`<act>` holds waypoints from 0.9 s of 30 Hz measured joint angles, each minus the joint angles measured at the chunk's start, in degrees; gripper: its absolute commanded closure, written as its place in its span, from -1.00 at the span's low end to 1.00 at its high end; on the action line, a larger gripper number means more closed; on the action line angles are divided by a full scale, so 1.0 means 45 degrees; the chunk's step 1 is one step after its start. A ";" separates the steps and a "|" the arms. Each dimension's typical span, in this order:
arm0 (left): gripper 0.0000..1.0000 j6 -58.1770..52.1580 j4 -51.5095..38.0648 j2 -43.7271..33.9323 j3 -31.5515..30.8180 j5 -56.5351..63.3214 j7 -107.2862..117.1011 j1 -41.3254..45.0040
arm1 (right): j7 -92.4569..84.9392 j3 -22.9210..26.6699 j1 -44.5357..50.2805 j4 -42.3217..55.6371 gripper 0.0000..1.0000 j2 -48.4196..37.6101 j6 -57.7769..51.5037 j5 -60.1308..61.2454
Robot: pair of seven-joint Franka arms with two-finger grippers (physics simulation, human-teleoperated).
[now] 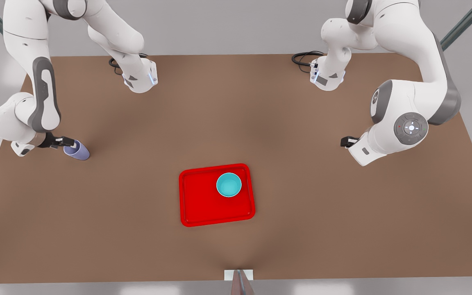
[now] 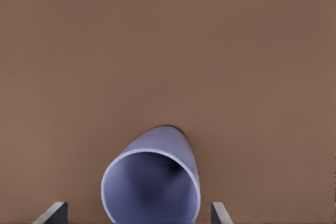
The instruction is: Place the bowl on the tray with the left arm and the cup on the tray with the right arm
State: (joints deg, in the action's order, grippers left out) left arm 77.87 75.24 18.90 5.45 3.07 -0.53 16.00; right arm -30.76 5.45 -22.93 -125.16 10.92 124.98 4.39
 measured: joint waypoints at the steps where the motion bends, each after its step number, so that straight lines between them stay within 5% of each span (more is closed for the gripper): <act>1: -1.00 0.0000 0.0000 0.0019 0.0000 0.0000 0.0000 0.0000 | -0.0204 0.0000 -0.0116 0.0017 -1.00 0.0149 0.0152 -0.0001; 6: -1.00 0.0000 0.0000 0.0020 0.0000 0.0000 0.0000 0.0000 | -0.0469 0.0000 -0.0679 0.0042 -1.00 0.0738 0.0856 0.0000; 10: -1.00 0.0000 0.0000 0.0020 0.0000 0.0000 0.0000 0.0000 | -0.0517 0.0000 -0.0706 0.0002 -0.21 0.0889 0.0841 -0.0001; 15: -1.00 0.0020 0.0000 0.0040 0.0000 -0.0017 0.0000 0.0000 | -0.0723 0.0000 -0.0709 -0.0044 -0.01 0.1013 0.0780 0.0000; 20: -1.00 0.0002 0.0000 -0.0083 -0.0019 -0.0081 0.0072 0.0000 | -0.0704 0.0000 -0.0725 -0.0037 0.57 0.1224 0.0801 -0.0001; 27: -1.00 -0.0058 -0.0085 -0.0349 -0.0080 -0.0182 0.0014 0.0020 | -0.0684 0.0000 -0.0718 0.0017 0.57 0.1498 0.0821 0.0019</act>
State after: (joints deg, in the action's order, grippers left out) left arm 77.61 74.85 17.33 5.09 2.25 -0.46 16.08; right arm -33.84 5.45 -26.16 -125.09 17.66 128.67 4.48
